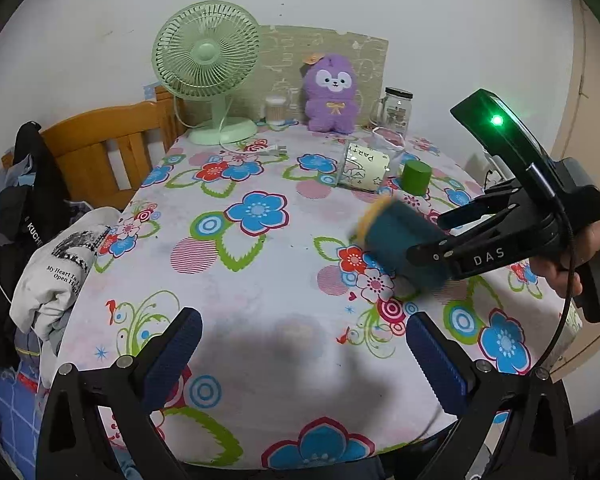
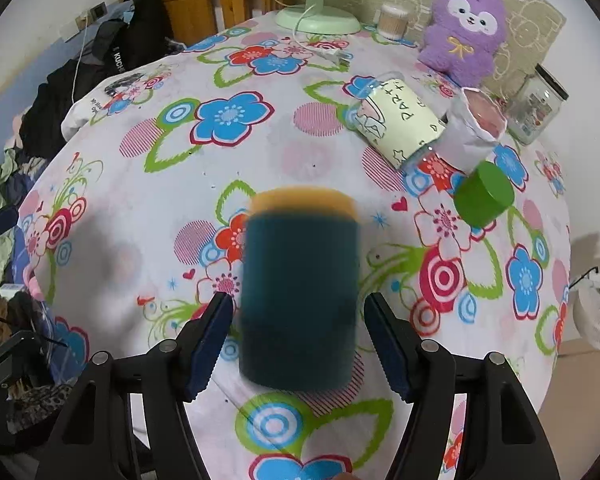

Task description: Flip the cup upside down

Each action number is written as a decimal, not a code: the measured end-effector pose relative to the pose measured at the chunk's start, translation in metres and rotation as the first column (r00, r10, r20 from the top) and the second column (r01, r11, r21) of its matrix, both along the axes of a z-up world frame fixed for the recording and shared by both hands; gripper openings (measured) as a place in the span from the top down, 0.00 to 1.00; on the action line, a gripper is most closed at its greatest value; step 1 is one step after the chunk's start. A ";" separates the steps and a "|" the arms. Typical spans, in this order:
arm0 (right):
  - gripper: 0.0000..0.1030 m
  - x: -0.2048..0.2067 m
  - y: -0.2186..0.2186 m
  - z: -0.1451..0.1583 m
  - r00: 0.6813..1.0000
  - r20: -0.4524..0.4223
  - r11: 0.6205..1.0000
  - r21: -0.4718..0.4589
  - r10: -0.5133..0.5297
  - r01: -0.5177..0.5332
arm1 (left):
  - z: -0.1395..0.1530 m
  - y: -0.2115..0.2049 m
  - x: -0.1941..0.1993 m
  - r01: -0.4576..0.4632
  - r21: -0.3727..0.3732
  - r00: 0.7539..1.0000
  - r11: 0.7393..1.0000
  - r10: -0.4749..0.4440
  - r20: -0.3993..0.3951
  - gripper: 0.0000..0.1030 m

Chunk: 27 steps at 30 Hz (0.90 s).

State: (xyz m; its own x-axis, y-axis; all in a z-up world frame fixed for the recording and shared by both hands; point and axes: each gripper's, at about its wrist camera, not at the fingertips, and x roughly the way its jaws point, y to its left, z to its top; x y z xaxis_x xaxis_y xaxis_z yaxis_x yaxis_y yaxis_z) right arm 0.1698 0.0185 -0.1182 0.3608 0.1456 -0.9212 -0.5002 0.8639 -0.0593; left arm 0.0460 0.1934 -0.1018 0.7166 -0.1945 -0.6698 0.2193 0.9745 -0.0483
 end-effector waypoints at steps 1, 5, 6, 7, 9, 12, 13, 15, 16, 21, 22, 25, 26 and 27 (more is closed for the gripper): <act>0.26 0.000 0.000 0.001 1.000 0.006 1.000 0.003 -0.002 0.002 | 0.000 0.000 0.001 -0.001 -0.002 1.000 1.000 0.001 -0.002 0.00; 0.26 -0.002 -0.005 0.007 1.000 0.020 1.000 0.026 -0.012 0.012 | 0.000 -0.006 0.002 0.009 -0.012 1.000 1.000 -0.009 -0.008 0.00; 0.26 -0.003 -0.007 0.009 1.000 0.024 1.000 0.028 -0.015 0.014 | 0.000 -0.008 0.002 0.015 -0.012 1.000 1.000 -0.015 -0.008 0.00; 0.26 -0.005 -0.009 0.011 0.999 0.032 0.999 0.032 -0.018 0.017 | 0.000 -0.010 0.002 0.020 -0.012 1.000 1.000 -0.020 -0.008 0.00; 0.25 -0.008 -0.013 0.015 0.999 0.043 0.999 0.035 -0.025 0.023 | 0.001 -0.015 0.002 0.029 -0.013 1.000 0.999 -0.030 -0.008 0.00; 0.25 -0.014 -0.023 0.021 0.997 0.065 0.998 0.048 -0.046 0.043 | 0.004 -0.023 0.001 0.042 -0.016 0.999 0.999 -0.042 -0.004 0.00; 0.25 -0.017 -0.027 0.024 0.996 0.074 0.997 0.056 -0.054 0.050 | 0.005 -0.026 0.001 0.045 -0.016 0.999 0.999 -0.045 -0.002 0.00; 0.25 -0.024 -0.035 0.030 0.993 0.094 0.996 0.071 -0.066 0.059 | 0.006 -0.031 0.002 0.051 -0.015 0.999 0.999 -0.051 -0.001 0.00; 0.25 -0.028 -0.039 0.032 0.992 0.105 0.995 0.078 -0.070 0.062 | 0.007 -0.034 0.002 0.056 -0.015 0.998 0.998 -0.056 0.000 0.00; 0.18 -0.052 -0.063 0.042 0.982 0.156 0.988 0.131 -0.108 0.088 | 0.011 -0.046 0.004 0.061 -0.021 0.998 0.998 -0.061 0.001 0.00; 0.16 -0.057 -0.067 0.044 0.979 0.167 0.986 0.138 -0.118 0.096 | 0.011 -0.049 0.005 0.062 -0.022 0.998 0.998 -0.062 -0.002 0.00; 0.13 -0.069 -0.078 0.046 0.967 0.205 0.982 0.146 -0.149 0.120 | 0.012 -0.055 0.006 0.065 -0.022 0.998 0.998 -0.065 -0.003 0.00; 0.13 -0.073 -0.081 0.047 0.965 0.211 0.981 0.148 -0.157 0.128 | 0.013 -0.058 0.006 0.065 -0.022 0.998 0.998 -0.065 -0.002 0.00; 0.11 -0.076 -0.084 0.047 0.961 0.218 0.979 0.147 -0.168 0.138 | 0.013 -0.060 0.006 0.065 -0.022 0.998 0.998 -0.065 -0.001 0.00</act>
State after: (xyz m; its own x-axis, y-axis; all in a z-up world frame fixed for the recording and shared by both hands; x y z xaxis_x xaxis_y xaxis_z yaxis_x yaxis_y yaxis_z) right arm 0.0935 -0.0655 -0.0716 0.5868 0.1838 -0.7886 -0.3471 0.9370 -0.0399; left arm 0.0524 0.1330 -0.0886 0.7007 -0.2554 -0.6662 0.2822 0.9568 -0.0699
